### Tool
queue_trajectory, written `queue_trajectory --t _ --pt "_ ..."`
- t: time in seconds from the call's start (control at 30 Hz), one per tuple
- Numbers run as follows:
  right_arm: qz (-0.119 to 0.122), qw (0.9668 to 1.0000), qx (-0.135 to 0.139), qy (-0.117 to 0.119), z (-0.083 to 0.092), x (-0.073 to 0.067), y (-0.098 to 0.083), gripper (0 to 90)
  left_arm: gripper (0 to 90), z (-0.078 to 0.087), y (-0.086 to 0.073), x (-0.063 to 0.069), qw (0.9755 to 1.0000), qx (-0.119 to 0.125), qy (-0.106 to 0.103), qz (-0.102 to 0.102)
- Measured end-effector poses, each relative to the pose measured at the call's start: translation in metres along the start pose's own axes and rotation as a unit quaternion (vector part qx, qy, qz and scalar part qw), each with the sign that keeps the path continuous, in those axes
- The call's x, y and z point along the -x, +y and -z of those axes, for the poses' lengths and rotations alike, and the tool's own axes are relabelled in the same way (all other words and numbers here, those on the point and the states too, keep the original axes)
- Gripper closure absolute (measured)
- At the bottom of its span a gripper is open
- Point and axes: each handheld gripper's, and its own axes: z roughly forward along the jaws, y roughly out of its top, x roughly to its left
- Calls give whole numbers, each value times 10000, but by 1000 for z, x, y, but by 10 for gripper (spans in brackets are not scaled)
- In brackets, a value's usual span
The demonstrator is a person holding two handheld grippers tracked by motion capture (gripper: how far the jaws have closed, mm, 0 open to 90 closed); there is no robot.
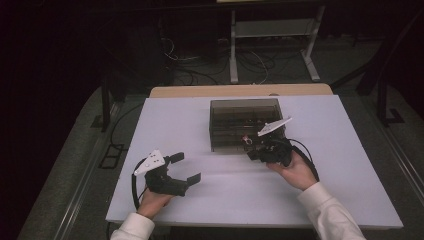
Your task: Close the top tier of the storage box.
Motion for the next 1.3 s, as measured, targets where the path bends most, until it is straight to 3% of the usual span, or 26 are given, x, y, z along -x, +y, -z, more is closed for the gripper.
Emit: queue_trajectory --t 1.3 --pt "-81 9999 23 -112 -4 17 17 893 0 0 0 0 10000 12 -11 3"
